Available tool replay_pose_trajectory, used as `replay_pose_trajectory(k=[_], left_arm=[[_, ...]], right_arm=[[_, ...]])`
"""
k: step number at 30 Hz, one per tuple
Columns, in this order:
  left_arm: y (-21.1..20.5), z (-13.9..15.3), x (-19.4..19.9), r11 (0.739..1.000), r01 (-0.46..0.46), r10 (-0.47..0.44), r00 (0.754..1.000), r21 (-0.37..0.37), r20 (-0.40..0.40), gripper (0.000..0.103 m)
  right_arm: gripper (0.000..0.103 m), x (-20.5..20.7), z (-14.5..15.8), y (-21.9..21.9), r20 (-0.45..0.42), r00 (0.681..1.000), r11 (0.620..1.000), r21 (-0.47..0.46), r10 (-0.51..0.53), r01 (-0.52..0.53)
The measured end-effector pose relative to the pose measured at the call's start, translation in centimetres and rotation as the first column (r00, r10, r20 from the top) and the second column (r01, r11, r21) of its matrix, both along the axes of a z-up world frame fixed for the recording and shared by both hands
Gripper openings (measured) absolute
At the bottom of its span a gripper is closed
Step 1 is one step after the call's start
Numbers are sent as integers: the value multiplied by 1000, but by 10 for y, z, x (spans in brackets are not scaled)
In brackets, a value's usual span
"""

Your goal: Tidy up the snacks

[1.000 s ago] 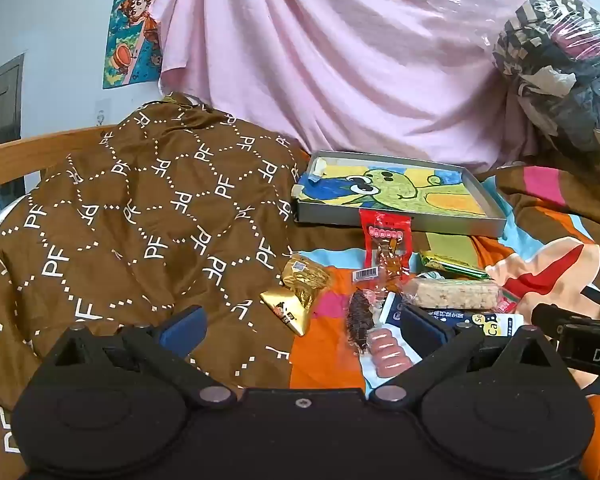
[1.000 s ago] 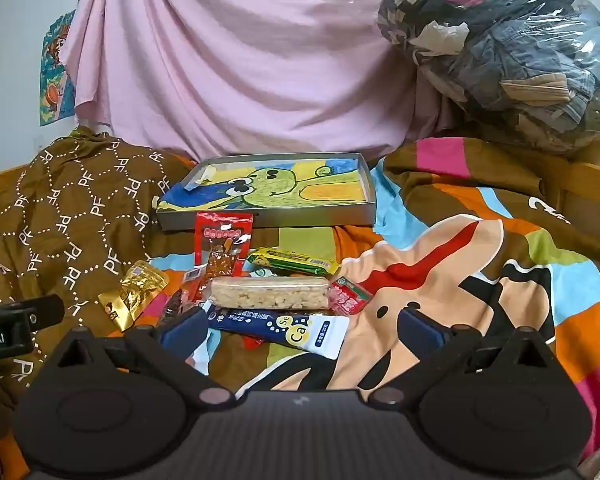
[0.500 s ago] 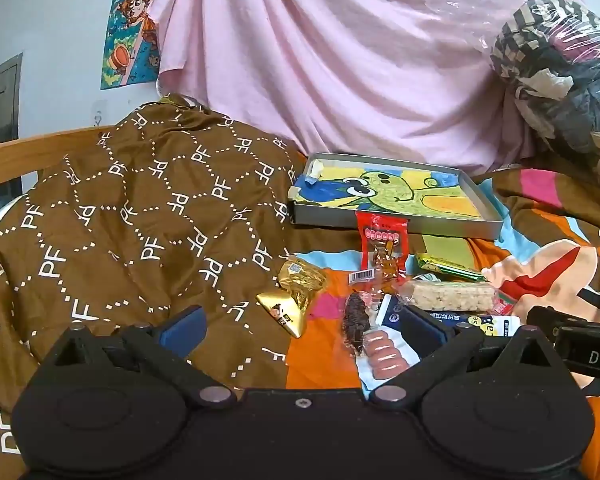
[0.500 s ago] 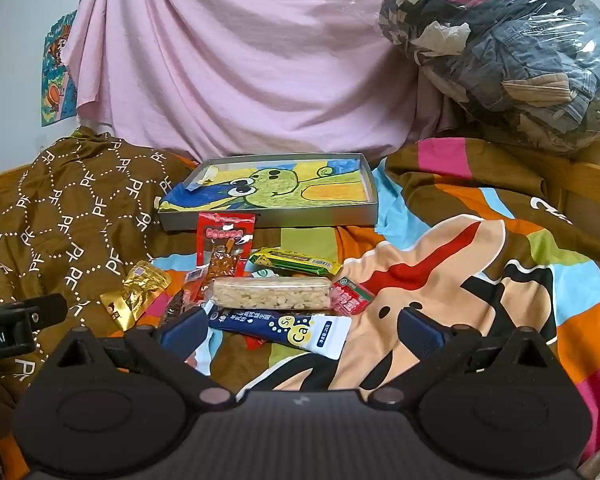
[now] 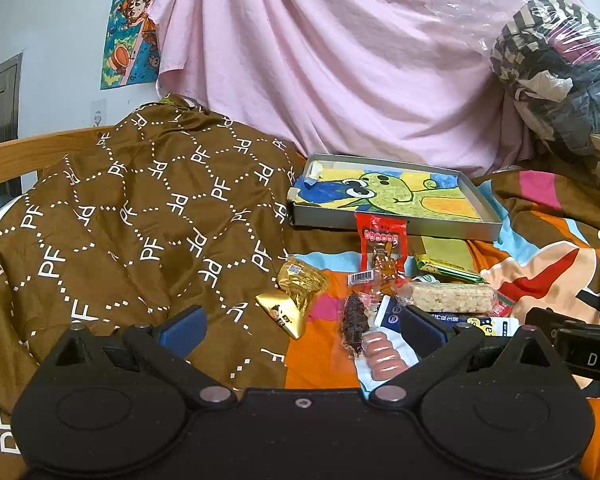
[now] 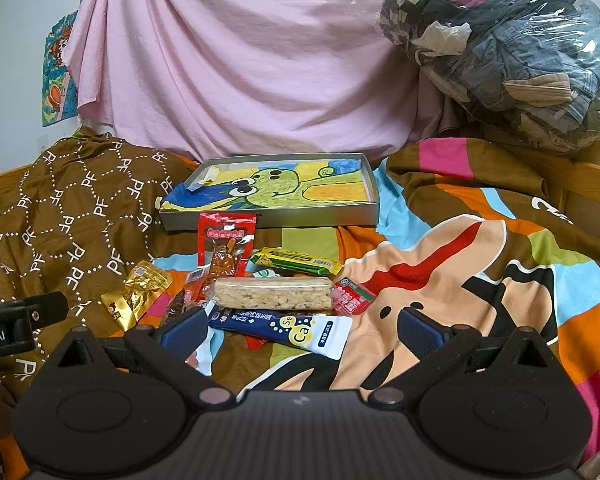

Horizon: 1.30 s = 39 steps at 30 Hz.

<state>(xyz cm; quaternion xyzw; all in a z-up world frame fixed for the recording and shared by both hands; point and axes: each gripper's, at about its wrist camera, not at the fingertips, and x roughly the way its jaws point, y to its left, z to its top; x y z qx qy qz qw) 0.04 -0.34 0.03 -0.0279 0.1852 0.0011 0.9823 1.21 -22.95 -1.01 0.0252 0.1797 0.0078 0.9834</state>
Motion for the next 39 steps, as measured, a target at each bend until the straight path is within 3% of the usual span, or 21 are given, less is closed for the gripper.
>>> replay_pose_trajectory(k=[33, 39], left_arm=[[2, 0, -1, 1000, 2, -2, 1000, -14, -6, 102], [4, 0, 1, 999, 7, -8, 1000, -44, -15, 102]], right_arm=[[103, 2, -3, -5, 4, 1000, 1000, 2, 5, -5], [103, 5, -1, -2, -23, 997, 997, 27, 67, -66]])
